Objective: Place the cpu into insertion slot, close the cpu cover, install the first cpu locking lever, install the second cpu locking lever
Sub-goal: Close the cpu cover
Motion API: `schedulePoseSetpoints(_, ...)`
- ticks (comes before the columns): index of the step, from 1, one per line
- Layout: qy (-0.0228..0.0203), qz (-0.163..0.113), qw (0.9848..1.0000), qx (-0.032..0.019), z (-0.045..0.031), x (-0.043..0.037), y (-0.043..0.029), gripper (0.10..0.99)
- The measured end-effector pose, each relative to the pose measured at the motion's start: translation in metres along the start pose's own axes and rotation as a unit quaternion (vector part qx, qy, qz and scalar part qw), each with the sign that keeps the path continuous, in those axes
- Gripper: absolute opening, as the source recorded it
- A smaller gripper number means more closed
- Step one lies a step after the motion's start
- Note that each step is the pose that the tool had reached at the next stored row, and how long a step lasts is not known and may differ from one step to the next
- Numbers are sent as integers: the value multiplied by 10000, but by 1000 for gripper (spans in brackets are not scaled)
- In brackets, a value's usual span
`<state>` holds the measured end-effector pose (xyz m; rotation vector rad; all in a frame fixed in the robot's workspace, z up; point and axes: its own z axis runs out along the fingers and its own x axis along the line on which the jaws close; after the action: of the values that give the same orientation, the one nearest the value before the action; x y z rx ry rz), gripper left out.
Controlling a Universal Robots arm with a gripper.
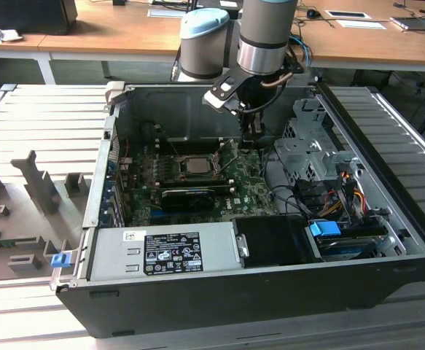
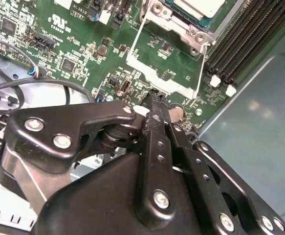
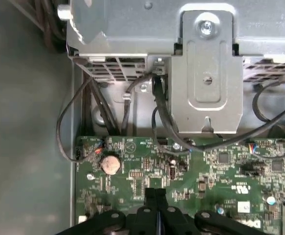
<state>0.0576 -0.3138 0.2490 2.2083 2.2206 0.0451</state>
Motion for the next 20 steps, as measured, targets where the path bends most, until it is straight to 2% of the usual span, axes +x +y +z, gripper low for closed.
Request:
schedulePoseSetpoints(3, -1, 0, 10000, 0, 18, -1, -15, 106)
schedulePoseSetpoints(8, 0, -1, 10000, 0, 33, 0, -114, 106)
schedulePoseSetpoints(17, -1, -1, 10000, 0, 45, 1, -355, 106)
schedulePoseSetpoints(20, -1, 0, 10000, -1, 47, 1, -410, 106)
